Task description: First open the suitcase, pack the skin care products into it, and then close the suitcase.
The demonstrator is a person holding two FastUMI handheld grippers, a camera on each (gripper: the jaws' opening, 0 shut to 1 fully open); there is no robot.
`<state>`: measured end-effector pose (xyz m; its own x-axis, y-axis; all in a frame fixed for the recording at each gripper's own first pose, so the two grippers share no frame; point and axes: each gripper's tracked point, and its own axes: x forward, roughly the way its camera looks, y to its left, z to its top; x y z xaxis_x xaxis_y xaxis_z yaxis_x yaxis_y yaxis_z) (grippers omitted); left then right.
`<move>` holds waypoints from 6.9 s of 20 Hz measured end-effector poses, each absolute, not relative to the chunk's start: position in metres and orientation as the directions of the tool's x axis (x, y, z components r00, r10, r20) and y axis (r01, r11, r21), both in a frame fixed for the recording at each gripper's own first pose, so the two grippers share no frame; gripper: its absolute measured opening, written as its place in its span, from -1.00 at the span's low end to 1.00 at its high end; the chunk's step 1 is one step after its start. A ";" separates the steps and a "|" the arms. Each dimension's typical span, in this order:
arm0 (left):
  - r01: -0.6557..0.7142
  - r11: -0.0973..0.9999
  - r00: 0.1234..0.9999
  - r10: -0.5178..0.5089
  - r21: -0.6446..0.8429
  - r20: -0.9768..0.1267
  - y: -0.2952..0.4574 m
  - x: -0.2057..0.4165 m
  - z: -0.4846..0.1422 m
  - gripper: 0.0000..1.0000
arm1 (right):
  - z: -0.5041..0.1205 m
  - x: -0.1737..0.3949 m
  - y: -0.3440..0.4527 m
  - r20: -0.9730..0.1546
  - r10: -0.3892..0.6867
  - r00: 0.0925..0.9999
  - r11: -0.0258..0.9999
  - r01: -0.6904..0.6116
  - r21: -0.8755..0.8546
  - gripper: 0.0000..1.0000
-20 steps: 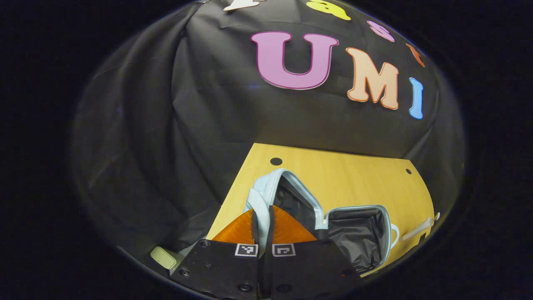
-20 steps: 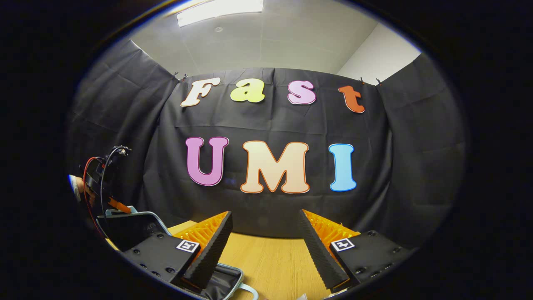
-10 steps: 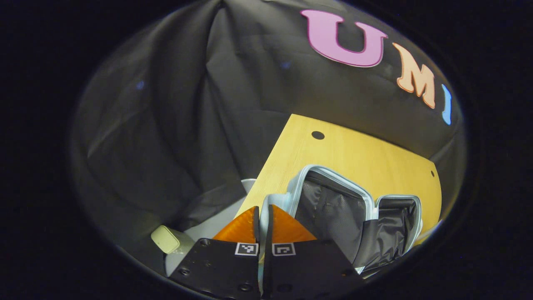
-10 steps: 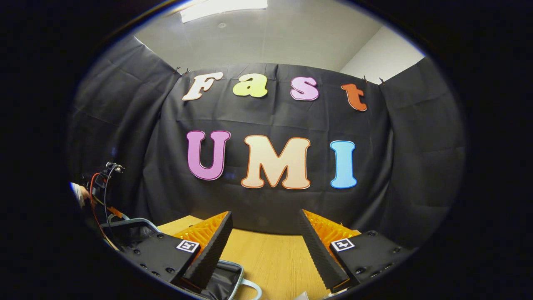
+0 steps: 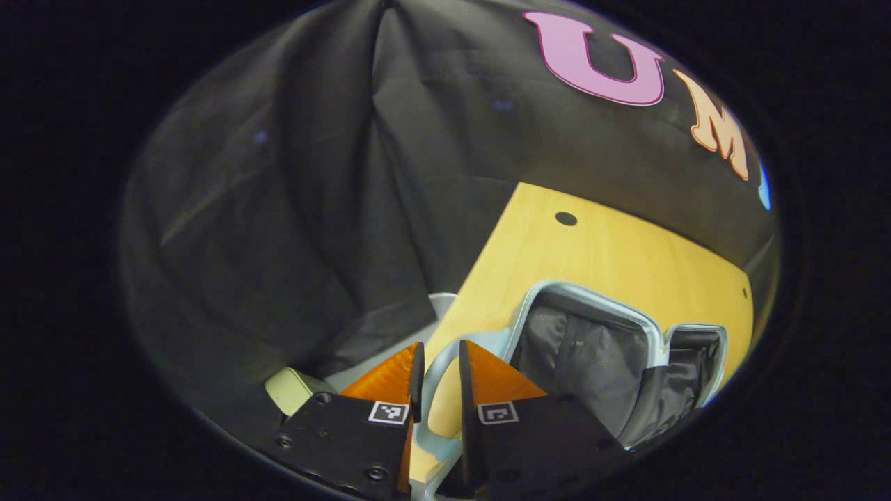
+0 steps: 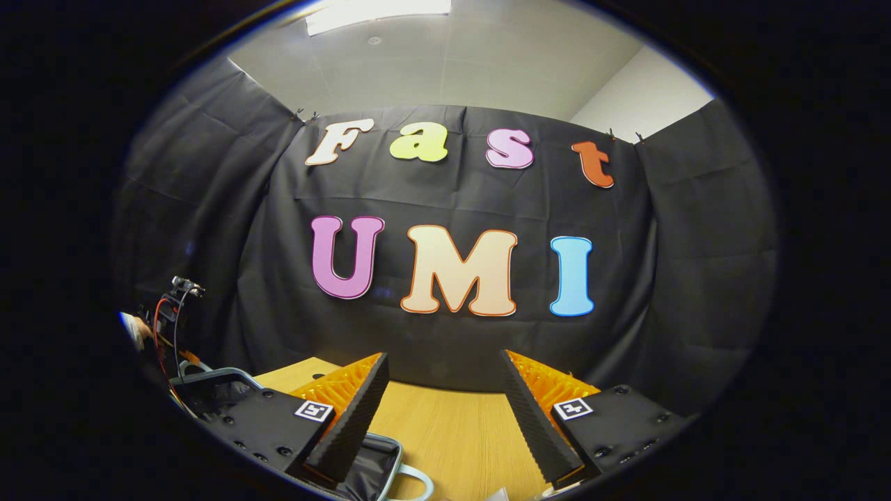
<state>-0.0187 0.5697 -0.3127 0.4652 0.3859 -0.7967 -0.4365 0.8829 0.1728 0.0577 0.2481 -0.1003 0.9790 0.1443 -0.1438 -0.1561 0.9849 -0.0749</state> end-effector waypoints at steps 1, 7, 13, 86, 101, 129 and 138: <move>-0.440 0.878 0.483 0.409 0.189 -0.774 0.572 -0.014 -0.303 -0.56 | -0.100 0.058 0.246 -0.144 0.144 0.979 0.985 -0.156 -0.074 0.97; -0.487 0.860 0.684 0.485 0.155 -0.544 0.533 0.014 -0.225 0.89 | -0.089 0.055 0.223 -0.123 0.156 0.980 0.984 -0.165 -0.068 0.97; -0.416 0.907 0.838 0.412 0.070 -0.358 0.425 0.022 -0.141 0.88 | -0.077 0.053 0.175 -0.111 0.171 0.979 0.984 -0.176 -0.033 0.97; 0.138 0.980 0.740 -0.200 -0.146 -0.643 -0.032 -0.049 -0.253 -0.45 | -0.253 -0.012 0.040 -0.400 0.262 0.878 0.954 -0.297 -0.029 0.98; 0.025 0.997 0.751 -0.067 -0.072 -0.657 0.024 -0.064 -0.222 -0.46 | -0.419 -0.061 0.040 -0.651 0.249 0.717 0.928 -0.370 -0.053 0.99; -0.037 0.999 0.361 0.013 -0.001 -0.933 0.194 -0.071 -0.389 -0.29 | -0.260 -0.030 0.188 -0.535 0.361 0.763 0.929 -0.347 0.133 0.15; -0.104 0.993 0.583 0.020 -0.050 -0.812 0.261 -0.054 -0.338 0.70 | -0.309 -0.032 0.318 -0.630 0.460 0.626 0.883 -0.399 0.248 0.19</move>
<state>-0.0545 0.2613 -0.3377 0.5833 0.0200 -0.8120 -0.1042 0.9933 -0.0504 -0.0322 0.3176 -0.3091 0.6256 0.4597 -0.6303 -0.3985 0.8829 0.2484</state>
